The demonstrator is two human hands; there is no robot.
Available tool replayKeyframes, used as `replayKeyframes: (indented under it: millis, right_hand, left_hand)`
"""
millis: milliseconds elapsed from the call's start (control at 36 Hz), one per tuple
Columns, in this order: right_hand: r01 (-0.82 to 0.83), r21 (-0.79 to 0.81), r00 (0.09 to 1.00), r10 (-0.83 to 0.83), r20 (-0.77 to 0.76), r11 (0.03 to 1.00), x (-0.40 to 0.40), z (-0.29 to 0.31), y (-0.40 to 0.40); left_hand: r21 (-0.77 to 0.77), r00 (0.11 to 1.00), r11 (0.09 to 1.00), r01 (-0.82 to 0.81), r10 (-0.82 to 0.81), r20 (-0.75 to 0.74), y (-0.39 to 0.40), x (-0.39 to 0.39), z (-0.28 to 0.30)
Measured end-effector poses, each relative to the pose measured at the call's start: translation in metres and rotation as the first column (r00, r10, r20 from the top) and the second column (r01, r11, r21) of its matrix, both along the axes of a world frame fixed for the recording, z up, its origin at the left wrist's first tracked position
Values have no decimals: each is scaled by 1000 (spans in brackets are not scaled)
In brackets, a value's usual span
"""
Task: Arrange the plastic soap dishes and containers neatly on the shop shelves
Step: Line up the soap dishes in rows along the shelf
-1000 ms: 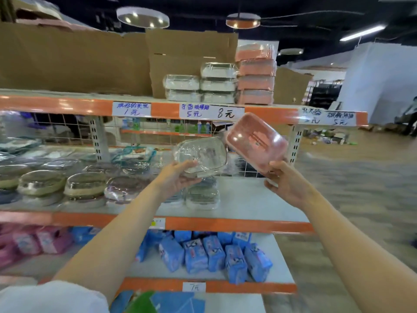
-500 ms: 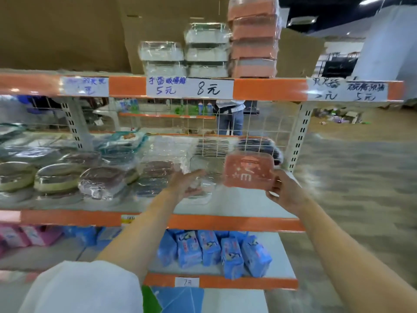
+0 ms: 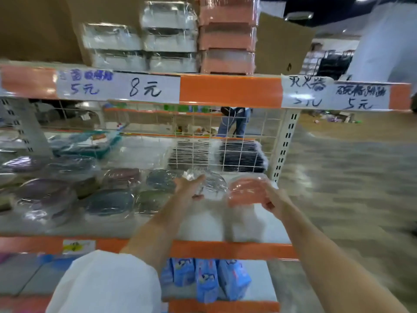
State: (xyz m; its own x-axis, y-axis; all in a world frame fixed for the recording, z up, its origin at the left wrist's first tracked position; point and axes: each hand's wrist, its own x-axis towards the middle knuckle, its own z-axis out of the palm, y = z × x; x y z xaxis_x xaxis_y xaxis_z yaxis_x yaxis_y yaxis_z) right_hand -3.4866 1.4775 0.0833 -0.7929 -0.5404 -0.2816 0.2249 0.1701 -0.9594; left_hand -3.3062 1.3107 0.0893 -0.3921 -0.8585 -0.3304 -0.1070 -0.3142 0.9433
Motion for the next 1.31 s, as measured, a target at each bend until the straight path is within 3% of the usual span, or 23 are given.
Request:
replayKeyframes:
  millis: [139,222,278,333,528,667,778,861,917,1000,1167,1306]
  right_hand:
    - [-4,46,1000,3,21,999,-23,-5,-11]
    - [34,116,992,-19,-128,993,-31,-12,-18]
    - [59,172,968,-14,-252,983,-36,-19,-23]
    - [47,246,946,36,-322,968,-38,-25,-27]
    - [-6,595,888,278,-367,804,-27,-22,-21]
    - [18,670,848,344,-404,742,-13,-11,-11]
    - [27,653,739,425,-523,757,9,14,2]
    - [-149,596,643,535,-548,789,32,35,12]
    - [-272,621,595,635,-492,735,53,49,18]
    - [-295,690,542,710,-449,661,82,59,23]
    - [-274,828,359,851,-384,489,155,90,38]
    - [-267,849,225,886,-405,456,209,133,45]
  left_hand:
    - [-27,992,1000,9,-5,127,-9,-15,-16]
    - [-128,946,989,75,-30,322,-7,-17,-18]
    - [-241,861,963,122,18,508,-6,-16,-18]
    - [-293,799,940,174,39,601,-7,-17,-18]
    - [-338,667,879,337,31,745,-3,-18,-13]
    - [-387,593,794,468,42,804,5,-13,0]
    - [-421,537,653,630,25,843,14,-2,20]
    - [-353,429,516,780,-31,903,22,12,32]
    - [-289,346,446,847,-51,937,29,26,39]
    - [-246,284,340,908,-65,957,41,53,50]
    - [-165,206,234,958,-162,965,74,119,90]
    - [-155,168,222,963,-41,985,92,170,132]
